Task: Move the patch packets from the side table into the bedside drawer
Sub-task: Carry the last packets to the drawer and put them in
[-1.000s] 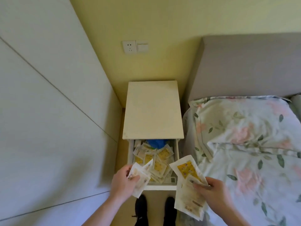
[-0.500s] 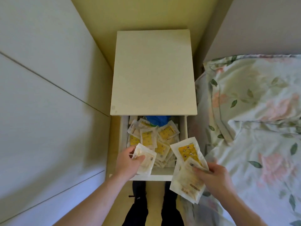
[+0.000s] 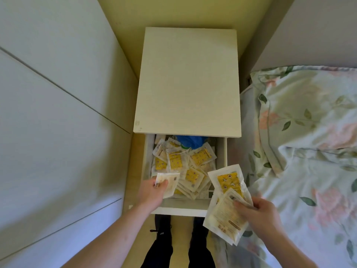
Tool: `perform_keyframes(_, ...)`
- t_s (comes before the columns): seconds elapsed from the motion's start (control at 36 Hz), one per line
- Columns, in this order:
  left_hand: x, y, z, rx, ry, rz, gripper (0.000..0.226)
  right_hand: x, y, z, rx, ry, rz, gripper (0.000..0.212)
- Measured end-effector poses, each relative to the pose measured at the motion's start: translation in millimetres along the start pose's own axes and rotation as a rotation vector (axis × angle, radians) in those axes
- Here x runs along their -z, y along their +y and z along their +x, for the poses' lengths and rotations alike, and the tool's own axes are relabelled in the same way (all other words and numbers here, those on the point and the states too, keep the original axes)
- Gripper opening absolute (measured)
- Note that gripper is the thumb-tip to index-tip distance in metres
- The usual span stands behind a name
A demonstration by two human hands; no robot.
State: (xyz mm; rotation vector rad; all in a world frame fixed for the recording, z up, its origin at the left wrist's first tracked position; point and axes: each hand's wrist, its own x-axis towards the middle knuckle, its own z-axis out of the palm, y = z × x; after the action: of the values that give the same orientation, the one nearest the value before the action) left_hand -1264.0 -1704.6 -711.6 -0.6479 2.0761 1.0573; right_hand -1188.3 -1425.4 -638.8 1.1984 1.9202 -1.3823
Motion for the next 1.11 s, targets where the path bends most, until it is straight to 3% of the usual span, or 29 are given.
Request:
perform_keyframes(0.25, 16, -10, -5, -0.015, -0.046, -0.108, 0.015, -11, -2, 5, -0.014, -0.020, 0.018, 0.010)
perform_keyframes(0.47, 29, 7, 3, 0.005, -0.051, -0.375, 0.011, -3, -1, 6, -0.031, 0.013, 0.034, 0.005)
perform_keyframes(0.56, 28, 12, 7, -0.039, -0.048, -0.240, 0.014, -2, -3, 5, -0.036, 0.010, 0.066, 0.007)
perform_keyframes(0.67, 27, 4, 8, -0.046, 0.082, 0.074, 0.049, -5, -2, 9, -0.053, 0.016, 0.078, 0.013)
perform_keyframes(1.11, 45, -68, -10, 0.019, 0.140, 0.138, 0.022, -95, -36, 50, -0.083, -0.188, 0.213, 0.014)
